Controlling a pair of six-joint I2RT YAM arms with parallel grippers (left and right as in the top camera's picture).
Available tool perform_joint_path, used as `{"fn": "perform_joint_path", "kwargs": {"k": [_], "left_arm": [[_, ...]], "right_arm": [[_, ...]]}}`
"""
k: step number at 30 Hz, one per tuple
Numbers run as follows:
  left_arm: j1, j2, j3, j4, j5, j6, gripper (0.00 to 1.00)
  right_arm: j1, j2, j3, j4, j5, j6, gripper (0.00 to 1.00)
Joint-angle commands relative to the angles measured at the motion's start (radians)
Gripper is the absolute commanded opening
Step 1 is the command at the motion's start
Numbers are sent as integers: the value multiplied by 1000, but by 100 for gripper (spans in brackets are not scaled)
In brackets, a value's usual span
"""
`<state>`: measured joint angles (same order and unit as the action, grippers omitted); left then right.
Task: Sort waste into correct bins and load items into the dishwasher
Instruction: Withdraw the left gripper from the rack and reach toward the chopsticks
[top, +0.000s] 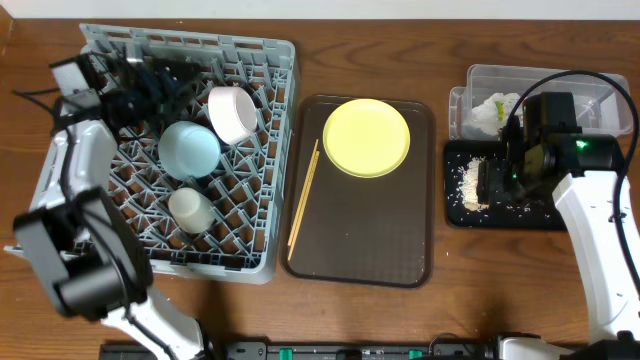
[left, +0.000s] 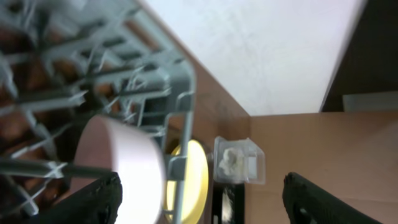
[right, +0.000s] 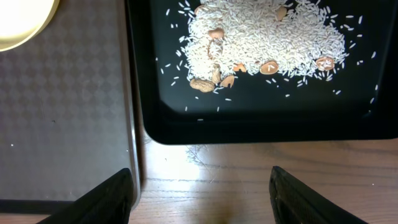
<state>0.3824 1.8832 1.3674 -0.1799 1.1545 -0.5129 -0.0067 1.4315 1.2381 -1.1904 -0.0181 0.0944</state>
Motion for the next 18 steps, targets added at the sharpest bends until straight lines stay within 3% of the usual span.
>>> {"fn": "perform_joint_path", "kwargs": {"k": [1,4,8,13,18], "left_arm": [[-5,-155,4,-52,-103,89,86],[-34,-245,4,-156,-164,159,87],[-123,-351,4,-361,-357,256,88],[-336,-420,4,-596,-695,292,91],[-615,-413,-13,-718,-910,287,93]], "right_arm": [[-6,-13,16,-3,10,-10,68],[-6,-13,16,-2,10,-10,69],[-6,-13,16,-2,10,-10,69],[-6,-13,16,1,10,-10,69],[-6,-13,16,3,10,-10,69]]}}
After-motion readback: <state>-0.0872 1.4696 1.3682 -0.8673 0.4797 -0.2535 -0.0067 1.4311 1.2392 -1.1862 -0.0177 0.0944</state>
